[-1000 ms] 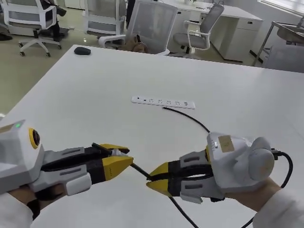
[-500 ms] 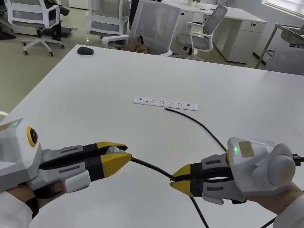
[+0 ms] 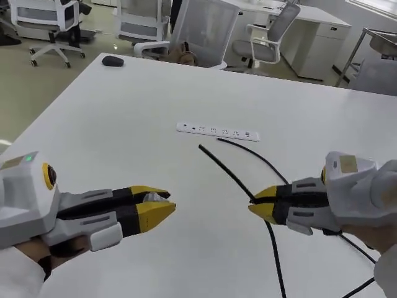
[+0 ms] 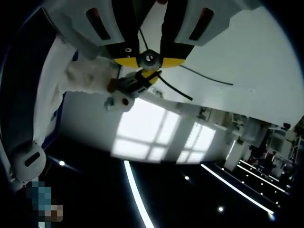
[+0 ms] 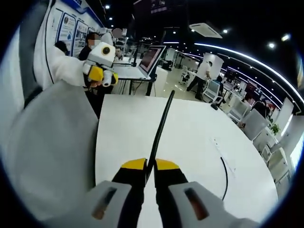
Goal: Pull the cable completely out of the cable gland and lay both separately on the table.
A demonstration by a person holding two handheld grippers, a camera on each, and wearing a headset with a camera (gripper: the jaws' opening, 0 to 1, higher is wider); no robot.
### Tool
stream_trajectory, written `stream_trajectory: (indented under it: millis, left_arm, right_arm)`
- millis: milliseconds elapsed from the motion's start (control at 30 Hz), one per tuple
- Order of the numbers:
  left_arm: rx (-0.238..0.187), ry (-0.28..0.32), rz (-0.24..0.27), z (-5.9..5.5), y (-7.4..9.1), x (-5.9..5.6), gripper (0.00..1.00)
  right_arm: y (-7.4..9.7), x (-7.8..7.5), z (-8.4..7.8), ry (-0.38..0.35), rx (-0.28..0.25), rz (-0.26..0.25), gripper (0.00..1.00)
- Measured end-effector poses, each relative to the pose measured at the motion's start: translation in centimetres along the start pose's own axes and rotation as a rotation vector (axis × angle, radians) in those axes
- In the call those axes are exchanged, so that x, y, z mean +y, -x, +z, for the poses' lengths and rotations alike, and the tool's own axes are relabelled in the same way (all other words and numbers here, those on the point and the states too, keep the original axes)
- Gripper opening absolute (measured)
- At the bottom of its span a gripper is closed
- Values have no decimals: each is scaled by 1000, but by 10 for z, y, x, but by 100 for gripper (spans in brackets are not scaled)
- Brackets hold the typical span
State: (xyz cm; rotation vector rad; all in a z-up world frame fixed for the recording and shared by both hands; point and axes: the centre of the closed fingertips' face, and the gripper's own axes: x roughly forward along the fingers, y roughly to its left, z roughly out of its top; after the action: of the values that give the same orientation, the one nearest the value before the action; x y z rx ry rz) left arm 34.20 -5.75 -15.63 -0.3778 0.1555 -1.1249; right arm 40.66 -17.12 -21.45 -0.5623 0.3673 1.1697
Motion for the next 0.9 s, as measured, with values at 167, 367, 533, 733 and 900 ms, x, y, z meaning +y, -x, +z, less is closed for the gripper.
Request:
stream_trajectory:
  millis: [167,367,533,733,900]
  left_arm:
    - [27,-5,14,-5,0,4,17]
    - [-10,12,64,3,8,18,17]
    - [-31,18,100,8,13,27,17]
    - [-5,3,142,4,16,39,17]
    - [-33,35,170,6,22,47,17]
  right_arm:
    - [-22,-35,28,6,-9,-32,5]
    - [-54,-88,65,-29,-32,-62,5]
    - [-91,-135,103,-18,-33,-71,5]
    - [-154,-155,112,-45,12,-23,4]
    - [-212,-145,84,70,108,25,4]
